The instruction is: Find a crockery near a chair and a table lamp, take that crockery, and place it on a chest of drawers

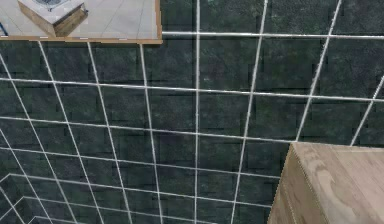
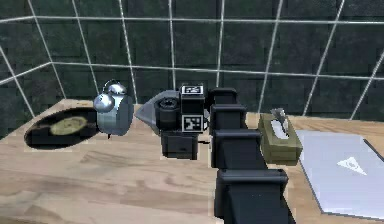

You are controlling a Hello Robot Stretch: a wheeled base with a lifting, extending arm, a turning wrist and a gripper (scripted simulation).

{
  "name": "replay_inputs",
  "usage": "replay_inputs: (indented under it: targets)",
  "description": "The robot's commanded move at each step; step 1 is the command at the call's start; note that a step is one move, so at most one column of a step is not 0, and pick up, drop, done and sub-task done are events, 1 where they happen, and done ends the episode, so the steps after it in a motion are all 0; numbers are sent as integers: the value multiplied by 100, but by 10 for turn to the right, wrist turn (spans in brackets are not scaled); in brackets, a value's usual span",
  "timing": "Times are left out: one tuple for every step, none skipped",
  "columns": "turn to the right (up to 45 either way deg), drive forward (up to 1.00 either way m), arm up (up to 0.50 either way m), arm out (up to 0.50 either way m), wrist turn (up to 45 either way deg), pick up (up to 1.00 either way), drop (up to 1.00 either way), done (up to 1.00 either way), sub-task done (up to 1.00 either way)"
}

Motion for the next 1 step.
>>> replay_inputs:
  targets:
    - [0,0,0,0,30,0,0,0,0]
